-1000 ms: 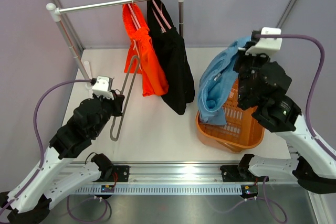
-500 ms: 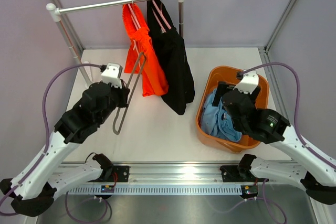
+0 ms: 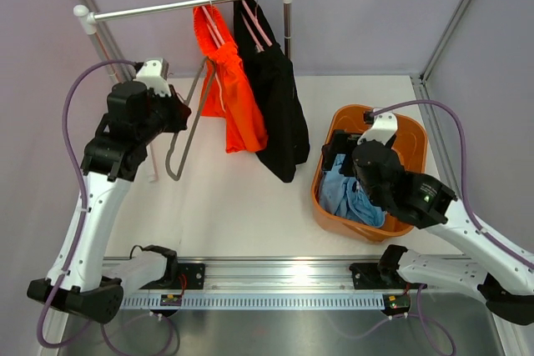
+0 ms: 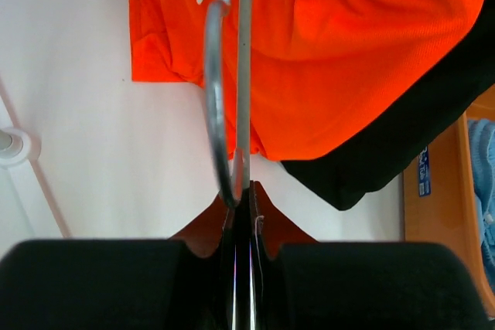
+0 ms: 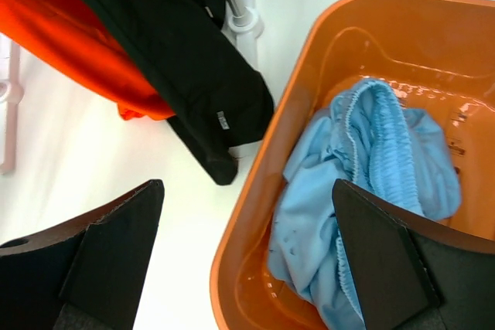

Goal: Remove the shorts from the hanger

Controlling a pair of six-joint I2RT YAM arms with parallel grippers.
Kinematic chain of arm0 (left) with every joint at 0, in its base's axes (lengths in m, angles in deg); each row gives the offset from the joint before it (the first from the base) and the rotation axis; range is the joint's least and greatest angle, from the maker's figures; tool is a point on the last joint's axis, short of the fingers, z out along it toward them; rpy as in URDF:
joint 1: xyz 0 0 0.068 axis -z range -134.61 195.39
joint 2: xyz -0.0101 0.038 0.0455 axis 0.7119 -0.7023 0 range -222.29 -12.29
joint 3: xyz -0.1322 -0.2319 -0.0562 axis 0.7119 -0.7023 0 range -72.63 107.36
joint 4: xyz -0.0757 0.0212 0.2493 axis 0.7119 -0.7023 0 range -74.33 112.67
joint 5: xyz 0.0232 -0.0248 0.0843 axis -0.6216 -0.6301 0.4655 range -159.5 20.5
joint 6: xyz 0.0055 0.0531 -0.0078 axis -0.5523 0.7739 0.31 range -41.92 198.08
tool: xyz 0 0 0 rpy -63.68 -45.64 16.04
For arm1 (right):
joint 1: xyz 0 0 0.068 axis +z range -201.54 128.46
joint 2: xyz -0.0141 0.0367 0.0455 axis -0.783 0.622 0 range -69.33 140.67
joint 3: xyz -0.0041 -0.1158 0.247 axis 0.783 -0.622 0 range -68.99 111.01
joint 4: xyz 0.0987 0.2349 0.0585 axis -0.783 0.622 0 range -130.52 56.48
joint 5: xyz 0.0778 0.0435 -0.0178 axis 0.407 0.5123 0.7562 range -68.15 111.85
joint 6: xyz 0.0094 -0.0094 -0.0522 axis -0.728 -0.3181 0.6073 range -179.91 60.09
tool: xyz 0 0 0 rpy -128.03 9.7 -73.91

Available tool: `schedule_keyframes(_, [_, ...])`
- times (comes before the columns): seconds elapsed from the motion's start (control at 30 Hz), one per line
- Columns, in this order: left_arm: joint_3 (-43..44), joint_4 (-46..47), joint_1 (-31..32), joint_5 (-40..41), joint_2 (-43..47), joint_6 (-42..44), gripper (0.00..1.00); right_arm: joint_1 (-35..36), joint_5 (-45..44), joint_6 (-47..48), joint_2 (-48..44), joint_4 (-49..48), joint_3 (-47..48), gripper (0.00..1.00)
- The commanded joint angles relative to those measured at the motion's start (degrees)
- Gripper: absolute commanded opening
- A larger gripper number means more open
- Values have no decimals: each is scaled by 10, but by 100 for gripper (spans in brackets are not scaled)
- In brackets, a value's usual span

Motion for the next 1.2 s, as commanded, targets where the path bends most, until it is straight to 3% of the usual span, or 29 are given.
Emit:
schedule_keyframes(0.0, [76,23,-9,-27,-37,-13,0,-3,42,22,11,-56,2,100])
schedule_keyframes(0.33, [218,-33,-10,106,-143,-22,0,-3,107,60,50,-65,41,100])
schedule_keyframes(0.63, [242,-67,-9,174,-147,-32,0,-3,121,95,69,-64,63,99])
schedule_keyframes(0.87, [324,-89,-13,194,-208,-12,0,-3,139,108,97,-75,71,100])
schedule_keyframes(1.17, [455,-106,-67,149,-320,-3,0,-4,139,132,138,-86,97,100])
